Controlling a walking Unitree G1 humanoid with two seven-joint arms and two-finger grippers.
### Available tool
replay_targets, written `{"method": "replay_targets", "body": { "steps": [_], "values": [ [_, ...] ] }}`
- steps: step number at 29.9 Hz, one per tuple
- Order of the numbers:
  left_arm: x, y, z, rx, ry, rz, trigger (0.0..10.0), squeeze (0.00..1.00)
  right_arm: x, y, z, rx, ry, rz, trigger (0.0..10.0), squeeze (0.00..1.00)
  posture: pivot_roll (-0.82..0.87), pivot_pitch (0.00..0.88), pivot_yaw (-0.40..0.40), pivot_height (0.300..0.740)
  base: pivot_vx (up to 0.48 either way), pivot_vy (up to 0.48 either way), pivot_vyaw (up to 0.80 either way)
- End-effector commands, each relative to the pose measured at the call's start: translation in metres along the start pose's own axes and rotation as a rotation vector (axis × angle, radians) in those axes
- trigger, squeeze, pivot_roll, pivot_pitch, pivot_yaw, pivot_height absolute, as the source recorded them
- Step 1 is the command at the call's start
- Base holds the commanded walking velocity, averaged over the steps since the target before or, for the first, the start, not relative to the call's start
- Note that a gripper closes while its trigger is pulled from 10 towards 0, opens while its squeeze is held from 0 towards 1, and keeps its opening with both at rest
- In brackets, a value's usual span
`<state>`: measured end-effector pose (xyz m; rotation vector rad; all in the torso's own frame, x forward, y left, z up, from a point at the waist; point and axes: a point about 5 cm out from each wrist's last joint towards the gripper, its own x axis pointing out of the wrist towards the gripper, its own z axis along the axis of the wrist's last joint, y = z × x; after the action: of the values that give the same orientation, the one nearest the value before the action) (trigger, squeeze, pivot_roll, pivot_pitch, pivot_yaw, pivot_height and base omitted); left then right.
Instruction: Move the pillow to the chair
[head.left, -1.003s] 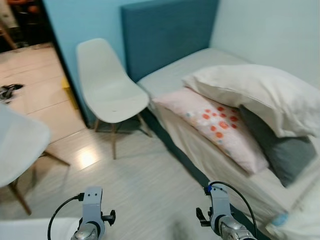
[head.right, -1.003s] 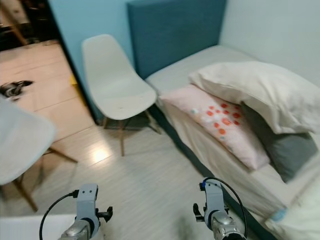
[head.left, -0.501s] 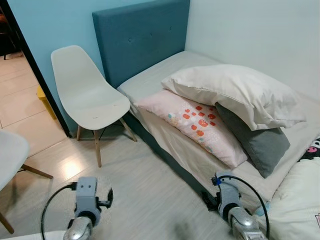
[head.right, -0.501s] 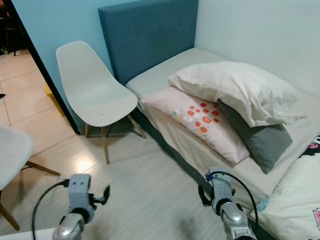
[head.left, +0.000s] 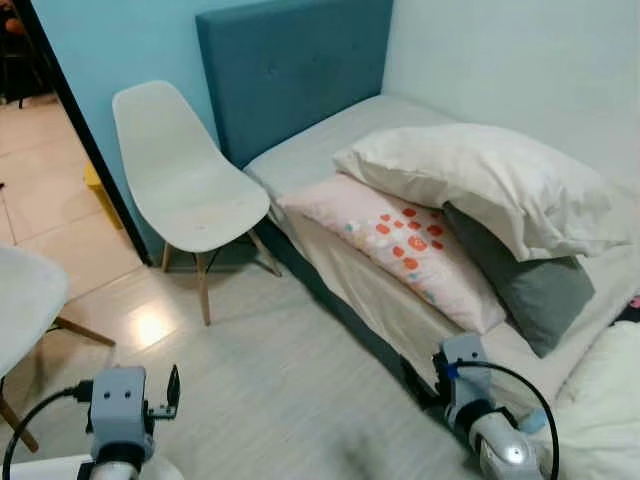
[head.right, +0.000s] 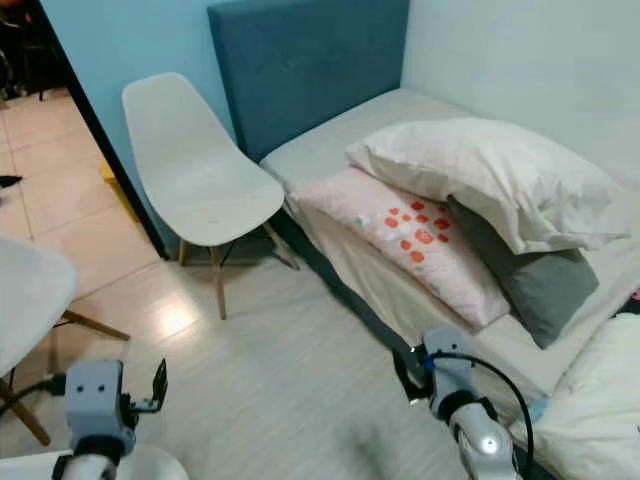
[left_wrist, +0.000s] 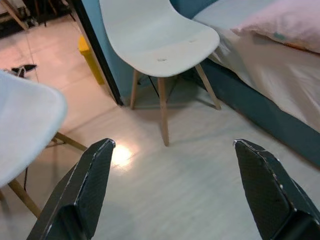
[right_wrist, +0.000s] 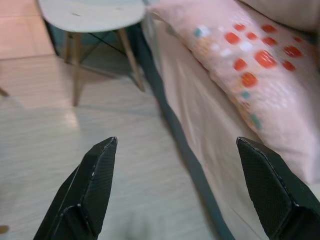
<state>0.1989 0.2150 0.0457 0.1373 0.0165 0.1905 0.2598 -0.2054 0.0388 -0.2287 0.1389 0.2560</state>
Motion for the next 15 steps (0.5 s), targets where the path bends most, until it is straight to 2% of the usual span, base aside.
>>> {"method": "replay_targets", "body": {
  "steps": [1, 2, 8, 15],
  "values": [
    [-0.004, -0.002, 0.002, 0.007, 0.011, -0.002, 10.0, 0.0, -0.002, 0.005, 0.001, 0.003, 0.001, 0.027, 10.0, 0.0, -0.16, 0.145, 0.005, 0.74, 0.0, 0.0, 0.0],
    [-0.009, -0.004, 0.005, 0.008, 0.009, -0.001, 10.0, 0.0, -0.005, 0.008, 0.003, 0.001, -0.005, 0.038, 10.0, 0.0, -0.16, 0.146, 0.0, 0.74, 0.0, 0.0, 0.0],
    [-0.017, -0.007, 0.012, -0.005, 0.025, 0.004, 10.0, 0.0, -0.009, 0.012, 0.007, 0.005, -0.005, 0.051, 10.0, 0.0, -0.16, 0.148, -0.002, 0.74, 0.0, 0.0, 0.0],
    [-0.01, -0.007, 0.018, -0.003, 0.031, -0.003, 10.0, 0.0, -0.013, 0.005, 0.007, 0.018, 0.024, 0.02, 10.0, 0.0, -0.16, 0.148, 0.002, 0.74, 0.0, 0.0, 0.0]
  ]
}}
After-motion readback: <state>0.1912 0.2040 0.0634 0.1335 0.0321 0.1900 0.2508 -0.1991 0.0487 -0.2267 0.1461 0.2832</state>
